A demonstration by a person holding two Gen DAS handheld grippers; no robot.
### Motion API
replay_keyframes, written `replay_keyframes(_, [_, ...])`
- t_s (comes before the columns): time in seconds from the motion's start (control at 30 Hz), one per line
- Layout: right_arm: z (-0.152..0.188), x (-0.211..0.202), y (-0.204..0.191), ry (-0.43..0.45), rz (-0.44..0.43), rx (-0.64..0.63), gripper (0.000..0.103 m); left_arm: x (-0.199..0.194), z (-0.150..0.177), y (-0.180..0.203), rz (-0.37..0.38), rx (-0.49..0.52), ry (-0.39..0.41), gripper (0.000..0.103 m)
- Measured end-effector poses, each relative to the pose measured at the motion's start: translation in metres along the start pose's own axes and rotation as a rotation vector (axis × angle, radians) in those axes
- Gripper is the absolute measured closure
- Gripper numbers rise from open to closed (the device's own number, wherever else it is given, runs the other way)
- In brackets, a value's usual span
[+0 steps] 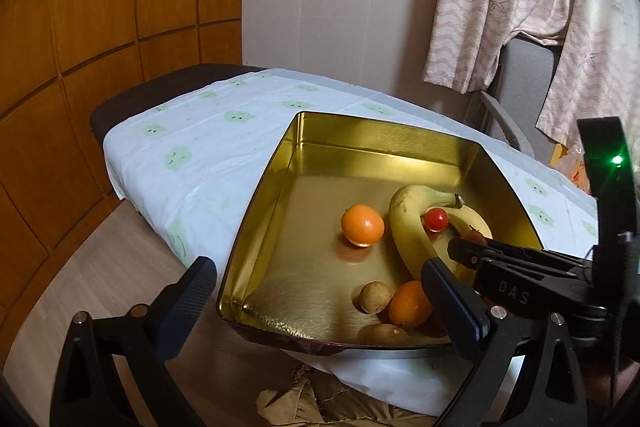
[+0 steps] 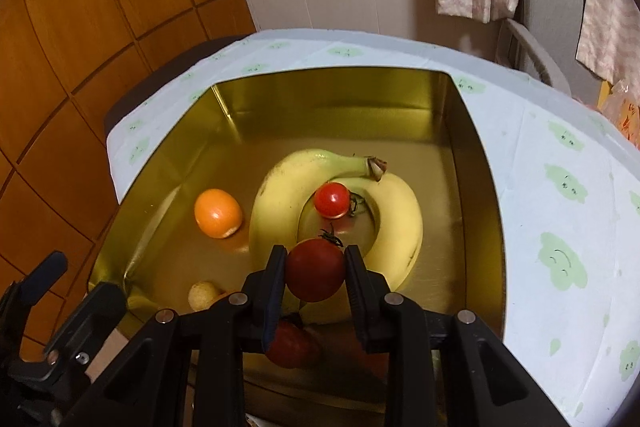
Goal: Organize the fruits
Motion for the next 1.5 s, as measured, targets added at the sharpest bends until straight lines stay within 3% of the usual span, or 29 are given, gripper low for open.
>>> replay_keyframes(0.57, [0.013, -0.014, 0.008, 0.021, 0.005, 0.017, 0.072, -0.004, 0.001, 0.003, -0.062, 0.003, -0.020, 0.000])
replay_keyframes(0.93, [0.020, -0.047, 0.011, 0.085, 0.054, 0.022, 0.068, -0.017, 0.008, -0.006, -0.206, 0.029, -0.035, 0.000])
replay_keyframes(1.5, [0.032, -0.086, 0.007, 0.179, 0.090, 0.027, 0.064, -0.048, 0.009, -0.008, -0.204, 0.047, 0.006, 0.000])
Point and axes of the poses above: each gripper's, at about its wrist camera, not at the fingertips, and x roughly the way its jaws point, y to its right, z to its underside, the point moved 8 cm from there along x, roughly the way its jaws point, and after that the axes turned 12 degrees about x, right-handed, at the moved point
